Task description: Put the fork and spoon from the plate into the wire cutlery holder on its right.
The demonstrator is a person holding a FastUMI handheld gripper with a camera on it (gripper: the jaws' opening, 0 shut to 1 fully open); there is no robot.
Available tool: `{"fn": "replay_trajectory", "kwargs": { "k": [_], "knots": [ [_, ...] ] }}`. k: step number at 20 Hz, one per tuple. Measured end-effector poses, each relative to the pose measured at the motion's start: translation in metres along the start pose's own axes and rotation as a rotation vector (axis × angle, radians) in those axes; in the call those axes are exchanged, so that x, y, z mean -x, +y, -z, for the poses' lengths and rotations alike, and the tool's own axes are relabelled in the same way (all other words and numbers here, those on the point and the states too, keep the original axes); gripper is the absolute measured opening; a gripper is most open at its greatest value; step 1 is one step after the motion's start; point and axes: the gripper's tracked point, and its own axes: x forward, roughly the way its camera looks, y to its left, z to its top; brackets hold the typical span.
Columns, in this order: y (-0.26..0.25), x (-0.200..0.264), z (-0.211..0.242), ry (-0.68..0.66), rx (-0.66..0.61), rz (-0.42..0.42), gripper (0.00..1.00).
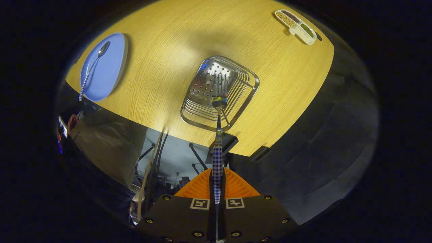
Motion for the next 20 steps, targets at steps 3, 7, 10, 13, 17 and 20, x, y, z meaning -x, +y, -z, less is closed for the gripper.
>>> {"fn": "replay_trajectory", "kwargs": {
  "k": [3,7,10,13,17,20],
  "knots": [
    [-0.003,-0.002,-0.010,0.064,0.030,-0.007,0.03],
    [-0.006,-0.006,-0.023,0.118,0.036,-0.012,0.03],
    [-0.008,-0.007,-0.036,0.097,0.004,-0.023,0.09],
    [-0.010,0.000,-0.042,0.080,-0.009,-0.028,0.12],
    [-0.009,0.003,-0.032,0.056,-0.022,-0.040,0.14],
    [-0.004,0.013,-0.028,-0.015,-0.058,-0.079,0.44]
  ]
}}
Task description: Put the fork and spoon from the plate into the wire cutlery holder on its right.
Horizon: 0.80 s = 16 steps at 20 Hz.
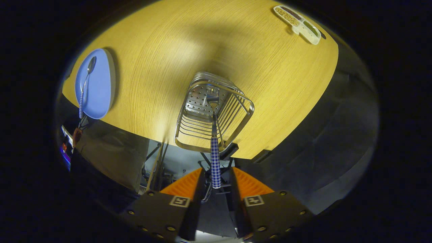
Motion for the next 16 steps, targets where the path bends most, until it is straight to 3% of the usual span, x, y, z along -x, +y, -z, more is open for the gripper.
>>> {"fn": "replay_trajectory", "kwargs": {
  "k": [2,3,4,5,11,16],
  "knots": [
    [0.007,0.011,0.004,-0.048,-0.028,-0.042,0.74],
    [0.012,0.013,0.006,-0.078,-0.039,-0.057,0.77],
    [0.013,0.011,0.010,-0.107,-0.048,-0.058,0.95],
    [0.015,0.018,0.011,-0.138,-0.062,-0.064,0.99],
    [0.044,0.036,0.023,-0.319,-0.140,-0.089,0.97],
    [0.083,0.031,0.041,-0.341,-0.154,-0.125,0.97]
  ]
}}
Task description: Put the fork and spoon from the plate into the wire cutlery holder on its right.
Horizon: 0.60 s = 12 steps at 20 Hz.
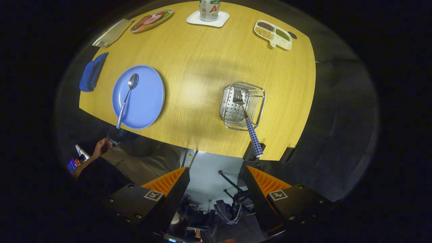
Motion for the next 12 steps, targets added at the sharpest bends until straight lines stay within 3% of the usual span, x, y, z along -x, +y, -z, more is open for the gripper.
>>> {"fn": "replay_trajectory", "kwargs": {
  "k": [12],
  "knots": [
    [0.117,-0.037,-0.005,-0.013,0.033,-0.150,0.97]
  ]
}}
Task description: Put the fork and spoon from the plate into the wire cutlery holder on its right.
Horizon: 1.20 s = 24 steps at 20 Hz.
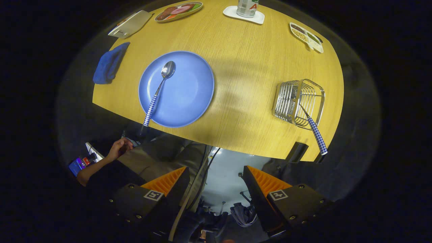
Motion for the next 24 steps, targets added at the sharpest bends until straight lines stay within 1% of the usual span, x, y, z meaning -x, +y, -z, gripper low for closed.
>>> {"fn": "replay_trajectory", "kwargs": {
  "k": [4,8,11,18,21,22,24],
  "knots": [
    [0.044,-0.013,-0.015,-0.030,0.011,-0.062,0.99],
    [0.088,-0.020,-0.034,-0.072,-0.017,-0.140,0.99],
    [0.114,-0.033,-0.053,-0.096,-0.071,-0.187,0.99],
    [0.128,-0.052,-0.093,-0.153,-0.210,-0.214,0.99],
    [0.137,-0.066,-0.099,-0.148,-0.224,-0.224,0.99],
    [0.139,-0.071,-0.103,-0.154,-0.230,-0.223,0.95],
    [0.141,-0.078,-0.108,-0.159,-0.223,-0.217,0.95]
  ]
}}
